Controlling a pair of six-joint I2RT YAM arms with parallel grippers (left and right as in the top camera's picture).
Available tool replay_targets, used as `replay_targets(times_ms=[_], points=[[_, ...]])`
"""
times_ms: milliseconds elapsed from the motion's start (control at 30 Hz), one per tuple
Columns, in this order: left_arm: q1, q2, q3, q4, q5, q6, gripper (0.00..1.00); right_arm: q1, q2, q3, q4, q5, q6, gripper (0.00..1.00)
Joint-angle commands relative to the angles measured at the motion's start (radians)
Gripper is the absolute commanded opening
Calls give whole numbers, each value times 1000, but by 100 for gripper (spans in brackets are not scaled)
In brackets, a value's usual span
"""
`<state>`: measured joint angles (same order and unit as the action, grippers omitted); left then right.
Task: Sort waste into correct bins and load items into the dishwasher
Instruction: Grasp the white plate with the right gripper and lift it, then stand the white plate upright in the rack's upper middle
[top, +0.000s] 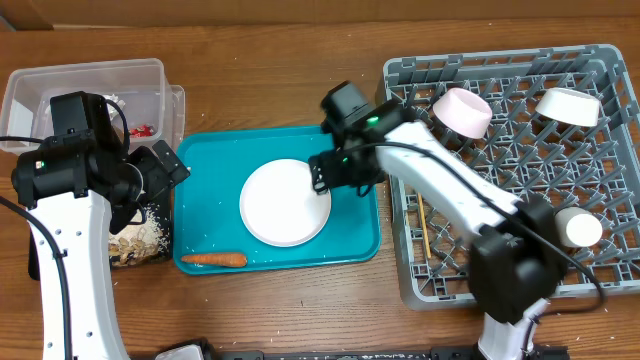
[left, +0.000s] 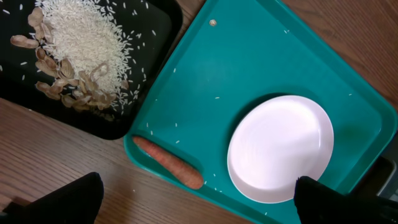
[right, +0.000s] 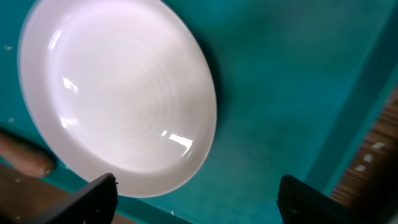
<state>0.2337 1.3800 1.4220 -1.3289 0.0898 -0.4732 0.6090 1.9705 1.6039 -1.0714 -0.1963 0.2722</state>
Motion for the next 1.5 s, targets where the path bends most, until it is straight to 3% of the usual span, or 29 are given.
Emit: replay_targets(times_ms=[0,200,433,633,867,1000,1067,1133,1267,1333,1467], points=[[2,-20,11,-3,7,-15,100,35,95,0,19,32,57,79],[2,-20,11,-3,7,2,100,43,208,0,42,54,121,57],[2,-20,11,-3,6,2,100,33,224,9,45,55,121,4],[2,-20,11,-3,6,2,100,-36,154,114,-55,145,120,4],[2,-20,11,-2,3,2,100,-175,-61,359,-213,303,30,4],[2,-20,11,-2,3,2,100,-251,-214,394,-190,506,-14,4],[2,-20,11,-1,3,2,100,-279,-272,394,-187,727,-13,4],[2,-20,11,2,3,2,100,-298,-291,394,-196,935,32,4],[2,-20,11,5,3,2,100,-338,-285,380,-274,1409,327,4],[2,-20,11,5,3,6,100,-357,-281,352,-274,1489,368,4],[2,-20,11,5,3,10,100,-411,-261,285,-258,1452,381,4]])
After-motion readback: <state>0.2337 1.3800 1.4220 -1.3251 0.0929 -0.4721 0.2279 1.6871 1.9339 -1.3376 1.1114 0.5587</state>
